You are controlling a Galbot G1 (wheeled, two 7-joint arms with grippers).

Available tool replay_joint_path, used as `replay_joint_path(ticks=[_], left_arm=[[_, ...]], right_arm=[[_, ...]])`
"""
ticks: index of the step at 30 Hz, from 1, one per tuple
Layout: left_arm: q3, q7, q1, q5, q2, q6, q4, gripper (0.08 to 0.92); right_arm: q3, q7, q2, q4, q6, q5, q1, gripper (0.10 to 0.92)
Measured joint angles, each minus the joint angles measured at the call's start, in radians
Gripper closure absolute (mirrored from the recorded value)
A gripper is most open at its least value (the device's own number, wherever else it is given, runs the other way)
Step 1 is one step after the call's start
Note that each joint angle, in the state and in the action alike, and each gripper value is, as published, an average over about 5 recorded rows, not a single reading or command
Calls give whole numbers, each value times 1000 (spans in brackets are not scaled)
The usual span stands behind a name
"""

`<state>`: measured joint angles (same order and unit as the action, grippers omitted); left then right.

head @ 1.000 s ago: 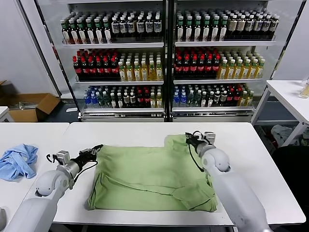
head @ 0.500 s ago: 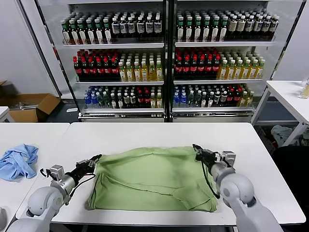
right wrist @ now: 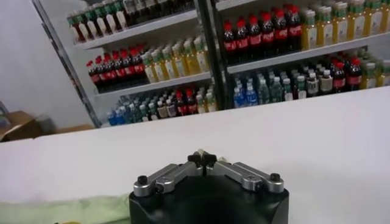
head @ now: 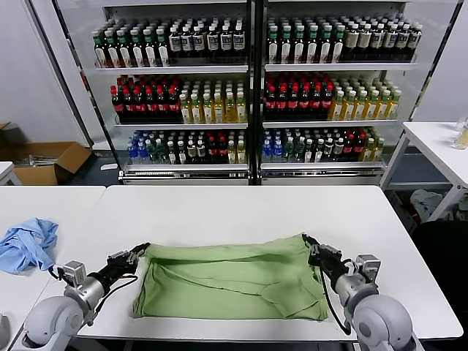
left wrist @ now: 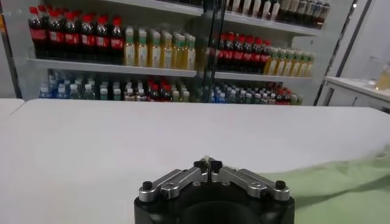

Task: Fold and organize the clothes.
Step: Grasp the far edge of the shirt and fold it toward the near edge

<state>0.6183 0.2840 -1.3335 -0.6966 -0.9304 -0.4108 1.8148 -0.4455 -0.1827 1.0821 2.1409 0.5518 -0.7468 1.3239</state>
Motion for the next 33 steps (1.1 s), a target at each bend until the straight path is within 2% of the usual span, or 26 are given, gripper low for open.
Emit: replay_joint_path(ticks=[12,33], left_arm=[[46,29,-52,0,-2,-53,39,906],[18,20,-39,53,-24,-70,-14,906]], right_arm=[[-37,-10,-16,74,18,5,78,920],[-3,10,-12,-53,13,63,75,920]])
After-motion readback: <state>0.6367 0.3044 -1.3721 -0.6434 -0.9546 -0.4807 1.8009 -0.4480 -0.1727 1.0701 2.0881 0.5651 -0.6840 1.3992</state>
